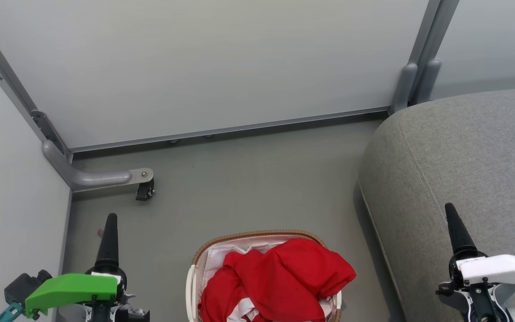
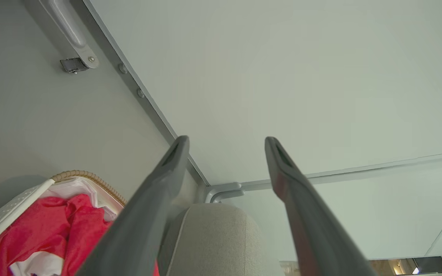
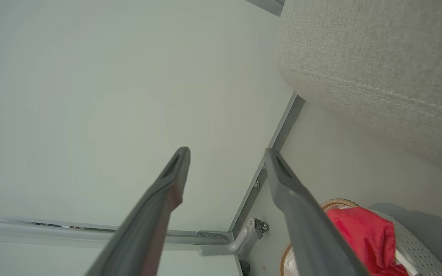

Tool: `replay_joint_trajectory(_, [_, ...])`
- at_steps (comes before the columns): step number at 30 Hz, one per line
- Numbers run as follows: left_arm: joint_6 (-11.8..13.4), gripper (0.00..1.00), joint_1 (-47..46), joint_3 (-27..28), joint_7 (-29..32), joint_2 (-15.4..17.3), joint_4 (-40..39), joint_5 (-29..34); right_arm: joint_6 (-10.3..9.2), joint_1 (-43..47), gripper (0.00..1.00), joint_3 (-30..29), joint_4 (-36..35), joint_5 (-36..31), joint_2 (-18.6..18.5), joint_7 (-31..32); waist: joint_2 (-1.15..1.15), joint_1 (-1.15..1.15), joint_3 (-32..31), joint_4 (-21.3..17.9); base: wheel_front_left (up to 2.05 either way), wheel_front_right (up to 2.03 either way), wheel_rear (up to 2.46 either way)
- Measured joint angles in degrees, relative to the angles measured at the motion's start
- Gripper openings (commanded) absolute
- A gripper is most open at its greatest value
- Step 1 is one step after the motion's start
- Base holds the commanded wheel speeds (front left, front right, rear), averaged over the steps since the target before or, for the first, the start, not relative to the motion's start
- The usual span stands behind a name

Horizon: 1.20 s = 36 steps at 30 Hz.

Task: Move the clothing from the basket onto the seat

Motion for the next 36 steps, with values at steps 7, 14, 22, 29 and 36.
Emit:
replay_joint_trajectory(7, [1.02, 1.00, 0.00, -1.43, -1.44, 0.03, -1.98, 7.17, 0.00, 0.33, 1.00, 0.24, -3.01, -9.31, -0.07, -1.48, 0.00, 0.00, 0.08, 0.03, 0.00, 0.00, 0.00])
replay_joint_trajectory(14, [1.74, 1.00, 0.01, -2.93, -2.91, 0.07, -3.20, 14.97, 0.00, 0.86, 1.00, 0.90, -4.67, -18.18, -0.20, -2.96, 0.00, 0.00, 0.11, 0.03, 0.00, 0.00, 0.00])
replay_joint_trajectory(22, [2.26, 1.00, 0.17, -4.37, -4.38, 0.11, -3.67, 22.93, 0.00, 1.19, 1.00, 1.75, -4.48, -27.74, -0.30, -4.32, 0.00, 0.00, 0.11, 0.04, 0.00, 0.00, 0.00])
replay_joint_trajectory(29, [2.26, 1.00, 0.61, -5.19, -5.64, 0.13, -3.18, 28.72, 0.00, 1.25, 1.00, 2.07, -4.61, -34.37, -0.37, -5.63, 0.00, 0.00, 0.12, 0.08, 0.00, 0.00, 0.00])
replay_joint_trajectory(36, [2.26, 1.00, 1.08, -5.58, -6.68, 0.20, -2.46, 33.66, 0.00, 1.44, 1.00, 2.23, -4.66, -39.80, -0.43, -6.75, 0.00, 0.00, 0.17, 0.14, 0.00, 0.00, 0.00])
